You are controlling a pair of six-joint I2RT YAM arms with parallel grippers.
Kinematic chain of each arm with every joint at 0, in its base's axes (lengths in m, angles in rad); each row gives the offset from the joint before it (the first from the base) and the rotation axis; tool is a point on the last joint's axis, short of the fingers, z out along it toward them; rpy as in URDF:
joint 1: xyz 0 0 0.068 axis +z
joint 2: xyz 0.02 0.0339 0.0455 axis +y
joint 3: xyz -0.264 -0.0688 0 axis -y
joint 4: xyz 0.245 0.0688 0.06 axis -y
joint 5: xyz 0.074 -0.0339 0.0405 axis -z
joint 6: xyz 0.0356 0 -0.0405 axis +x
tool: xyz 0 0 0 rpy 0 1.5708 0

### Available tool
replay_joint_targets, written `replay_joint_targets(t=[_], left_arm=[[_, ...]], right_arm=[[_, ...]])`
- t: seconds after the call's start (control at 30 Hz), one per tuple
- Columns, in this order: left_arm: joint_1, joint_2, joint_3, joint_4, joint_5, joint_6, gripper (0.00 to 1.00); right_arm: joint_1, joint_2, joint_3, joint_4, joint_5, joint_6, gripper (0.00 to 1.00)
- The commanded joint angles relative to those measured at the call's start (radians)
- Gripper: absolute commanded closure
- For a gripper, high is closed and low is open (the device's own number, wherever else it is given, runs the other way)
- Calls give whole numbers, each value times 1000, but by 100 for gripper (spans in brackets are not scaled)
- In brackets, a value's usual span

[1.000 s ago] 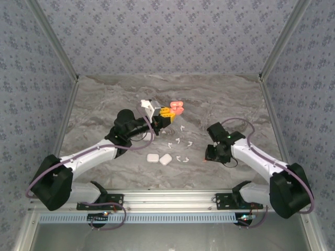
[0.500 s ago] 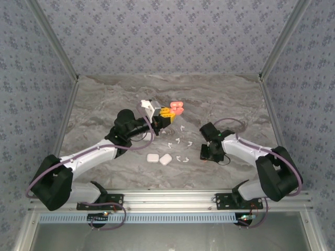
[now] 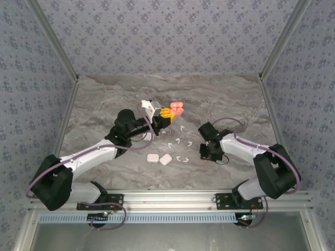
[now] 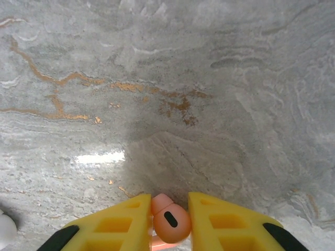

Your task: Insert wireless bluetooth earbuds into charging case

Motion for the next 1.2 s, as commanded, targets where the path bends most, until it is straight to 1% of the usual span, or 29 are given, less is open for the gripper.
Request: replay_joint_targets(t=[0.0, 0.17, 0.2, 0.27, 0.37, 0.5, 0.63, 0.77, 0.93, 1.17], left_arm=[[-6, -36, 11, 3, 8, 21, 100], [-6, -44, 11, -9, 5, 25, 100], [-6, -45, 8, -10, 5, 24, 100], [-7, -49, 9, -11, 5, 21, 100], [-6, -46, 11, -8, 14, 12, 100], [-7, -29, 17, 10, 39, -20, 100], [-7, -10, 30, 24, 66, -46, 100], [-10, 12, 52, 28, 102, -63, 100], [-27, 36, 76, 30, 130, -63, 100], [-39, 73, 105, 64, 162, -89, 100]], right_arm=[[9, 12, 18, 10, -5, 1, 76], [9, -56, 34, 0, 41, -21, 77], [9, -83, 37, 0, 50, -67, 77], [-1, -149, 47, -23, 68, -103, 78], [-22, -260, 67, -10, 69, -182, 78], [-56, -396, 113, 56, 22, -313, 80], [-65, -473, 188, 114, -21, -450, 80], [-65, -491, 269, 175, -92, -577, 82], [-56, -457, 381, 189, -183, -700, 83], [-27, -398, 458, 204, -215, -806, 83]])
